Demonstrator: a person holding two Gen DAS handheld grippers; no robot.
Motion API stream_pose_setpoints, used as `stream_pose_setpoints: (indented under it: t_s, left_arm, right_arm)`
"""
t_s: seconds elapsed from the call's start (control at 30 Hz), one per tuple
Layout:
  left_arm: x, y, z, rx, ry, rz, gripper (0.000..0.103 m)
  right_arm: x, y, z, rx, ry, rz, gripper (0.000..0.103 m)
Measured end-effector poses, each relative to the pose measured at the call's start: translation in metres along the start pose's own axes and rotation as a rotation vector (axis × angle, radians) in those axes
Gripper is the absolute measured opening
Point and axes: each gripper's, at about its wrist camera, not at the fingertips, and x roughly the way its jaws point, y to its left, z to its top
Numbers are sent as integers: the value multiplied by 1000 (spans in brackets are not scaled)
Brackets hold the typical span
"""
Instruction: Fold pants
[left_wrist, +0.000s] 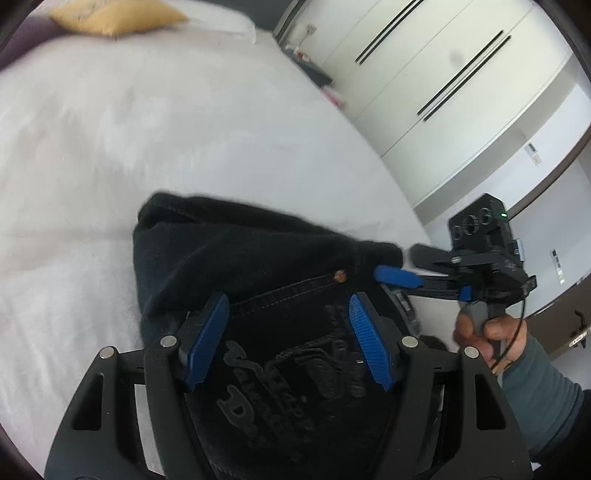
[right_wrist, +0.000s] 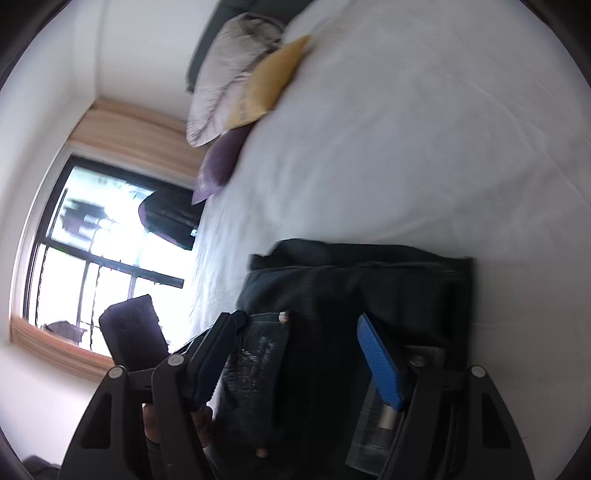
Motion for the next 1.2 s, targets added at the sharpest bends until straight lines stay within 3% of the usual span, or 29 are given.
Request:
stream_pose_setpoints:
  t_s: [0.13, 0.2, 0.23, 0.3, 0.43, 0.53, 0.63, 0.77, 0.83, 0.87, 0.9, 1.0, 1.03, 1.07, 1.2]
  left_arm:
    - [-2, 5, -3, -12, -5, 1, 66]
    - [-22, 1, -5, 10, -51, 36, 66]
    - [-28, 2, -6, 15, -65, 42, 67]
    - [-42, 12, -8, 5, -66, 73, 75]
    - [-48, 48, -18, -99, -23, 108, 76]
    - [-43, 58, -31, -135, 32, 39, 76]
    - [-28, 52, -38, -110, 97, 28, 76]
    - [-24, 51, -37, -140, 98, -9, 75]
    - [-24, 53, -39, -153, 111, -15, 75]
    - [-22, 51, -39, -142, 120, -3, 74]
    - [-22, 49, -38, -128, 127, 6, 70]
    - [-25, 35, -38, -99, 140, 50, 52]
    - [-27, 30, -34, -86, 137, 55, 37]
    - [-28, 27, -33, -80, 136, 63, 30]
    - [-32, 9, -27, -29, 130, 100, 19]
  right_arm:
    - [-42, -2, -12, -29, -50, -51, 68]
    - [-54, 2, -14, -56, -58, -104, 78]
    - [-62, 3, -19, -69, -51, -124, 78]
    - [-67, 0, -22, -67, -26, -134, 78]
    - [-56, -14, -32, -34, 46, -162, 78]
    - [-42, -26, -34, 13, 65, -156, 78]
    - [-33, -29, -28, 39, 69, -130, 78]
    - [-21, -24, -22, 34, 110, -140, 78]
    - [-15, -21, -20, 30, 119, -150, 75]
    - [-13, -18, -19, 24, 121, -161, 66]
    - [-10, -16, -19, 12, 125, -184, 54]
    - [-5, -4, -23, -67, 120, -271, 41]
    - [-4, 3, -24, -101, 114, -297, 39]
    - [-3, 8, -25, -123, 111, -313, 35]
    - [-5, 36, -24, -225, 81, -371, 25]
